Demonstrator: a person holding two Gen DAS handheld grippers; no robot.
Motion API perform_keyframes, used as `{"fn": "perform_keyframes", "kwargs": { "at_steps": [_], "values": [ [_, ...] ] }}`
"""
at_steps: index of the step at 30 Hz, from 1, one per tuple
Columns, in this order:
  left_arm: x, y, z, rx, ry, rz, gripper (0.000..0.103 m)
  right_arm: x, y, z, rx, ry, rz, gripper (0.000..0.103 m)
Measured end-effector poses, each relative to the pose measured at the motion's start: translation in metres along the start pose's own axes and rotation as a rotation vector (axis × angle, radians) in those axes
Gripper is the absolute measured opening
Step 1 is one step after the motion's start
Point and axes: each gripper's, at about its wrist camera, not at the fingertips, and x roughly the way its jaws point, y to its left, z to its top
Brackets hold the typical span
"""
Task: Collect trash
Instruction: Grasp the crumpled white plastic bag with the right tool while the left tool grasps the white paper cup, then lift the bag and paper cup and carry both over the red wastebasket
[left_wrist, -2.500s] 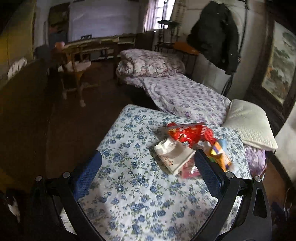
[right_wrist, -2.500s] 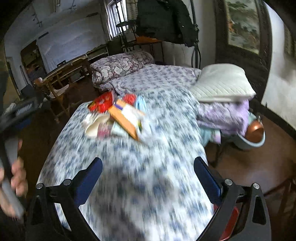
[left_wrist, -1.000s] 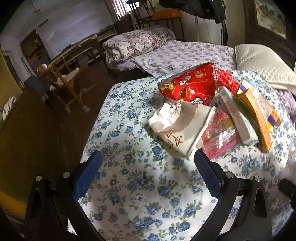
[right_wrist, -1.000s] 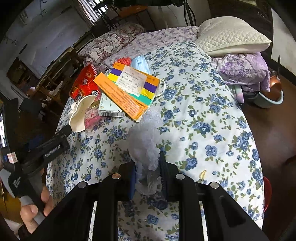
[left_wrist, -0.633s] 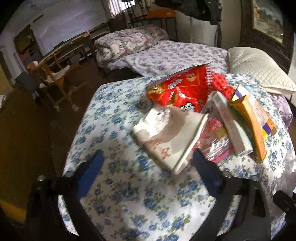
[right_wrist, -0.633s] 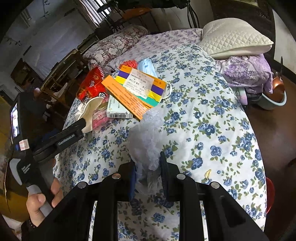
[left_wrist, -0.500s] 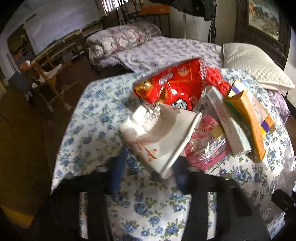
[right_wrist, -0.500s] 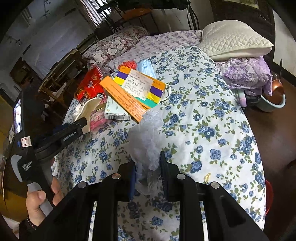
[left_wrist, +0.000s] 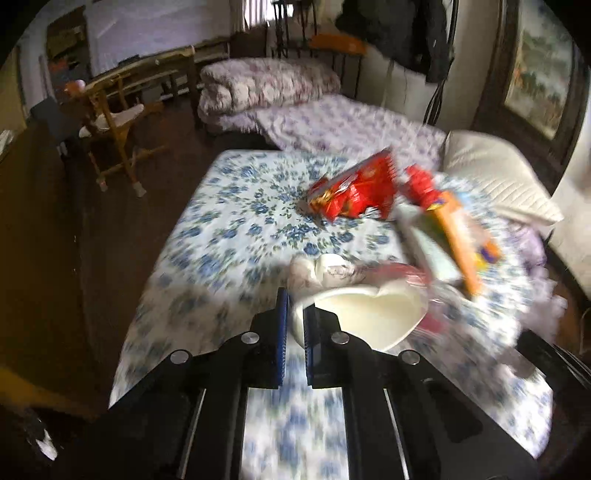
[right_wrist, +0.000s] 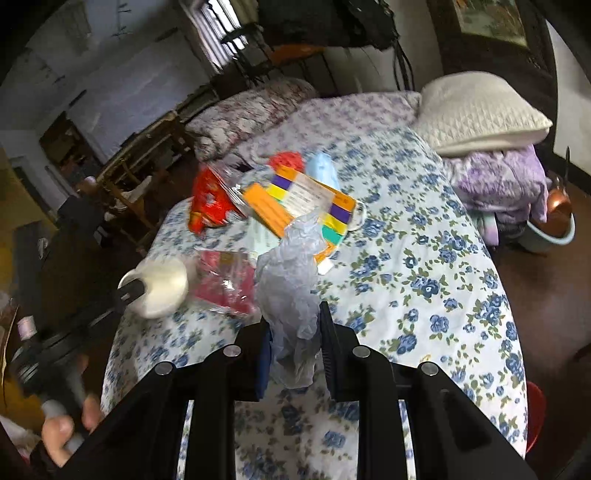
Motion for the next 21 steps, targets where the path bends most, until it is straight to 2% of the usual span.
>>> {"fn": "perform_keyframes", "kwargs": {
  "at_steps": [3,5,8,11,14,15,16,17,19,21],
  "values": [
    [-0.045,0.002,-0.027,-0.005,-0.054,-0.043,0.009,-0.015,0.002,-0.007,-0.006,-0.027,0.027,0.024],
    [-0.059,0.001,-0.041,0.005,-0.061,-0.055,0.009,-0.02,0.002,-0.011,-0.004,-0.028,0.035,0.024],
    [-0.058,0.003,-0.058,0.01,-0.01,-0.075,0.009,-0.022,0.001,-0.015,0.005,-0.022,0.024,0.024],
    [-0.046,0.006,-0.057,0.018,0.039,-0.081,0.009,-0.024,-0.001,-0.015,0.017,-0.03,0.022,0.024],
    [-0.046,0.005,-0.061,0.034,0.034,-0.069,0.017,-0.022,-0.003,-0.014,0.015,-0.023,0.018,0.024],
    [-0.046,0.003,-0.061,0.042,0.031,-0.078,0.028,-0.02,-0.003,-0.015,0.015,-0.019,0.016,0.024],
    [-0.047,0.001,-0.062,0.052,0.024,-0.081,0.045,-0.019,-0.005,-0.014,0.017,-0.013,0.014,0.024],
    [-0.05,-0.002,-0.062,0.068,0.008,-0.078,0.053,-0.017,-0.006,-0.013,0.022,-0.007,0.016,0.024],
    [-0.06,-0.007,-0.064,0.095,-0.031,-0.081,0.078,-0.016,-0.008,-0.013,0.03,-0.001,0.021,0.024],
    [-0.064,-0.015,-0.065,0.128,-0.059,-0.068,0.086,-0.016,-0.01,-0.013,0.037,0.002,0.03,0.024]
  ]
}}
